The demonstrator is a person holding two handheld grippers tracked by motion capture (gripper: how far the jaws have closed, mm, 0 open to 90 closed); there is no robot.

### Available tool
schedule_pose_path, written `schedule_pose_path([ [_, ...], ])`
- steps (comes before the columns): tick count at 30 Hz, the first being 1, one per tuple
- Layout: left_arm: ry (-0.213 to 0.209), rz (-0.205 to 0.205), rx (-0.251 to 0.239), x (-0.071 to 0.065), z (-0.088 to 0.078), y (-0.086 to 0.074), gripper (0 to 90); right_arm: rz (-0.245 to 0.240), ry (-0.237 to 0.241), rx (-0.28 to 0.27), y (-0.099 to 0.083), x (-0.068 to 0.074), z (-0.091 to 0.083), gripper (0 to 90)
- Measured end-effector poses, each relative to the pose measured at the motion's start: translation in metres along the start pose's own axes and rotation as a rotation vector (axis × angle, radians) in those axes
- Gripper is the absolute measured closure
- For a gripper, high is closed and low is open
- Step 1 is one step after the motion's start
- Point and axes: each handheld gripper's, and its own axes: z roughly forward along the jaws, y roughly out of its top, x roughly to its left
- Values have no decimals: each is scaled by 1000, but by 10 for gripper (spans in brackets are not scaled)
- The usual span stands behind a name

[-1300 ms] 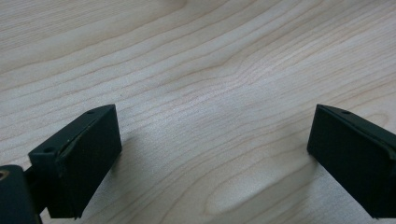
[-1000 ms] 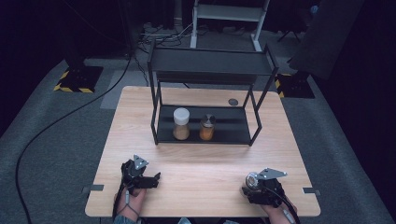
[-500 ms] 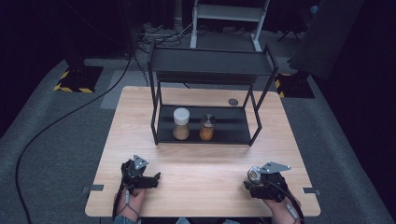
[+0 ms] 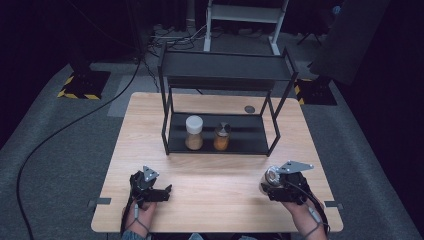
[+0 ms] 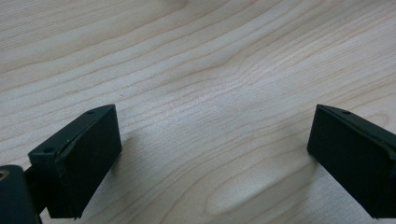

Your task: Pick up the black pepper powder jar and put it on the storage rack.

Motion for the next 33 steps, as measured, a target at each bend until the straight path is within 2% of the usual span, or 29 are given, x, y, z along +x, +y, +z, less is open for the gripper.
schedule_pose_path([
  [8,1,-1,1,0,0,0,27,-18,6,-12,20,-2,-6,303],
  [18,1,-1,1,0,0,0,28,-41,11,-8,54,-7,-5,303],
  [26,1,-1,1,0,0,0,27,-30,19,-19,79,-18,-1,303],
  [33,1,-1,1,0,0,0,27,-29,2,-16,101,-28,6,303],
])
